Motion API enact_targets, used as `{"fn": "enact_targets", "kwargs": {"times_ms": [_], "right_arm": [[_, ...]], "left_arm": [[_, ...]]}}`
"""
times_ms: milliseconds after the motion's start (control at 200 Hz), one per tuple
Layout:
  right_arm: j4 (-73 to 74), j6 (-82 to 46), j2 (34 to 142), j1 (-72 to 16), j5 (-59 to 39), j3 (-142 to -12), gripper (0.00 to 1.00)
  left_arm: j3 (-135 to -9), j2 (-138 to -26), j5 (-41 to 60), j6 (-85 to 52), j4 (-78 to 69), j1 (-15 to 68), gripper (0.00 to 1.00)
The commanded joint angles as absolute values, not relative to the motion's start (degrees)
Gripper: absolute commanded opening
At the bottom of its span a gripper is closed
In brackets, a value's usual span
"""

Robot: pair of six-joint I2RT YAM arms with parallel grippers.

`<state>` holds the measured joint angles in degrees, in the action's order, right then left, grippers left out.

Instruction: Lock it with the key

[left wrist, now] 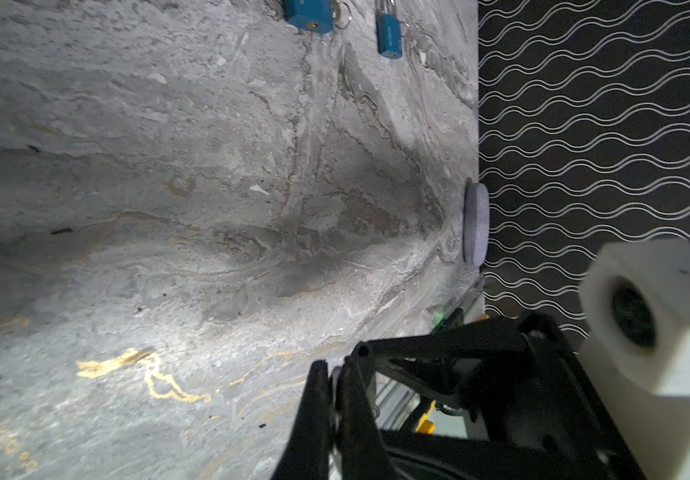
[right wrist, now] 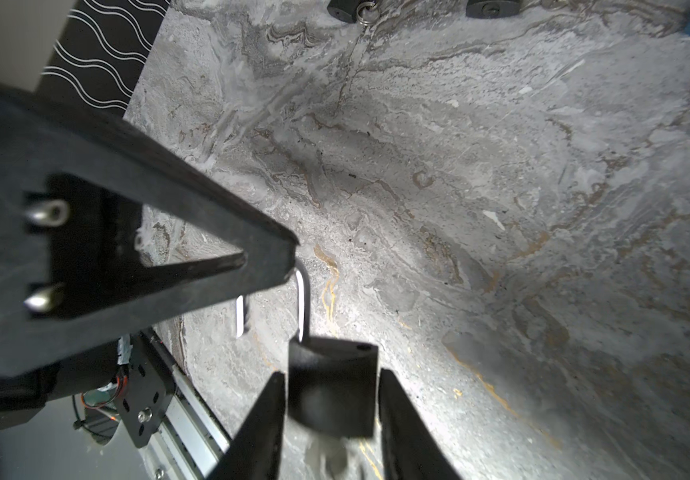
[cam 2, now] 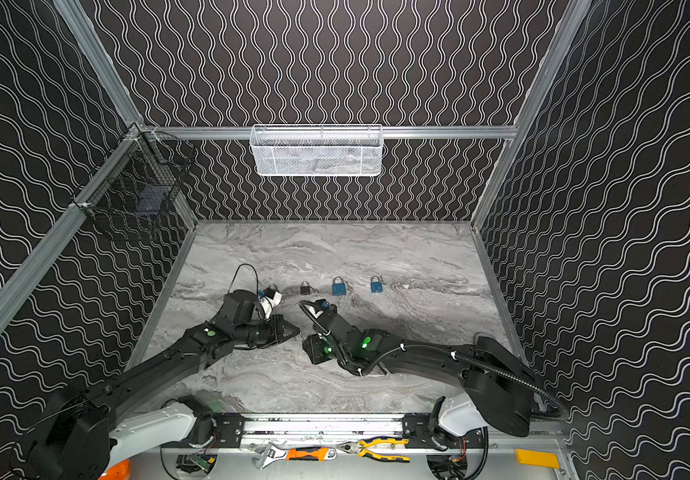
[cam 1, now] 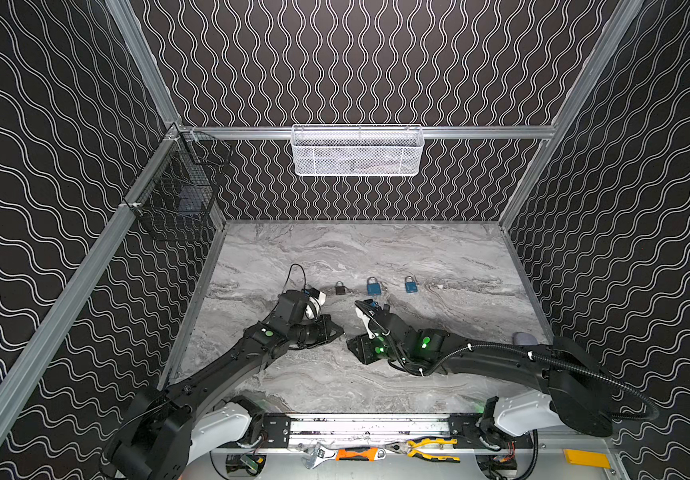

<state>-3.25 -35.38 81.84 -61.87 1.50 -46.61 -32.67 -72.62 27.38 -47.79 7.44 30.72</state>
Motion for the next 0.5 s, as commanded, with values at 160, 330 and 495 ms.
{"fn": "enact_targets", "kwargs": {"times_ms": [160, 330, 495], "right_arm": [[0.42, -38.30, 78.14, -61.39, 1.18, -43.98, 0.61], [3.87, -43.94, 71.74, -60.02, -0.98, -39.01, 0.62], [8.70, -44.84, 64.03, -59.24, -4.14, -32.58, 0.61]], "left_arm": [[-32.84, -72.13, 26.87, -48.92, 5.52, 30.72, 0.00], [-32.05, -69.62, 25.11, -50.65, 3.48, 30.86, 0.00], [-31.30, -65.48, 20.68, -53.90, 2.02, 32.19, 0.00]]}}
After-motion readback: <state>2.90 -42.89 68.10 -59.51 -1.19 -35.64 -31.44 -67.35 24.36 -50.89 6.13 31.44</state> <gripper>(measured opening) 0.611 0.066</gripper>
